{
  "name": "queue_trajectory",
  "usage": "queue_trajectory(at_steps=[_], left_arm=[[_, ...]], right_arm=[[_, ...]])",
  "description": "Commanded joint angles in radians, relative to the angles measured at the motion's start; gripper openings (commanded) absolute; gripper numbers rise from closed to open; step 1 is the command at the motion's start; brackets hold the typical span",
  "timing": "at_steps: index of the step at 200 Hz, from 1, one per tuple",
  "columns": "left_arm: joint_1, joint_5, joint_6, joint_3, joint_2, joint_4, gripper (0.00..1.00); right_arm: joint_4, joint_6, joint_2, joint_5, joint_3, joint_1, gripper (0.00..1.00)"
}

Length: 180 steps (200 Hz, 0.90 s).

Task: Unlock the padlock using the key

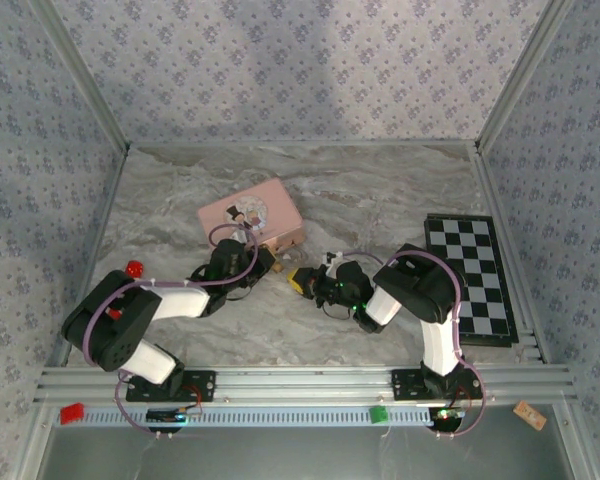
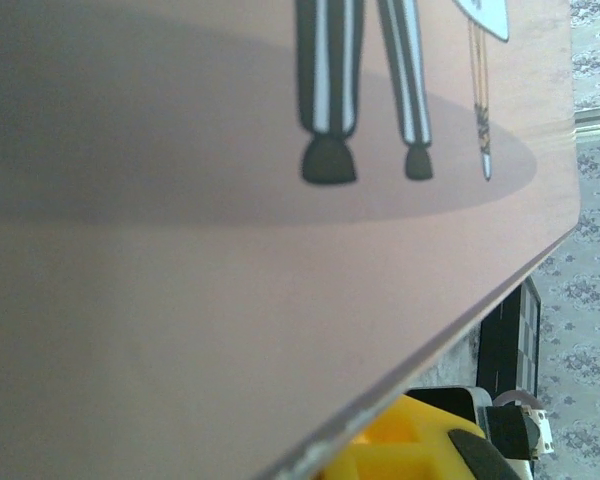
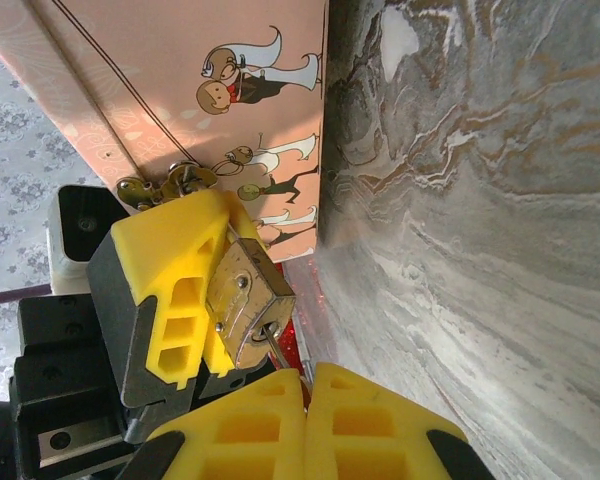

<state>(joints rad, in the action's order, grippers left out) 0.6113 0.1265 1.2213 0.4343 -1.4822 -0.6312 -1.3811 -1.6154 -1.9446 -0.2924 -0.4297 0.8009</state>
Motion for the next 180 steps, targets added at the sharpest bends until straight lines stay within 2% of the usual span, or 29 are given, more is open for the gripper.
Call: queue_trajectory(at_steps=[1, 180], left_arm=[[0.025, 0.093, 0.042, 0.017, 0.06, -0.121, 0.1], [0.076, 0.074, 0.082, 0.036, 0.018, -0.18, 0.1]], right_arm=[[-0.018, -0.001, 0.011, 0.019, 0.003, -0.002, 0.0], [-0.017, -0.008, 0.03, 0.019, -0.053, 0.013, 0.0]])
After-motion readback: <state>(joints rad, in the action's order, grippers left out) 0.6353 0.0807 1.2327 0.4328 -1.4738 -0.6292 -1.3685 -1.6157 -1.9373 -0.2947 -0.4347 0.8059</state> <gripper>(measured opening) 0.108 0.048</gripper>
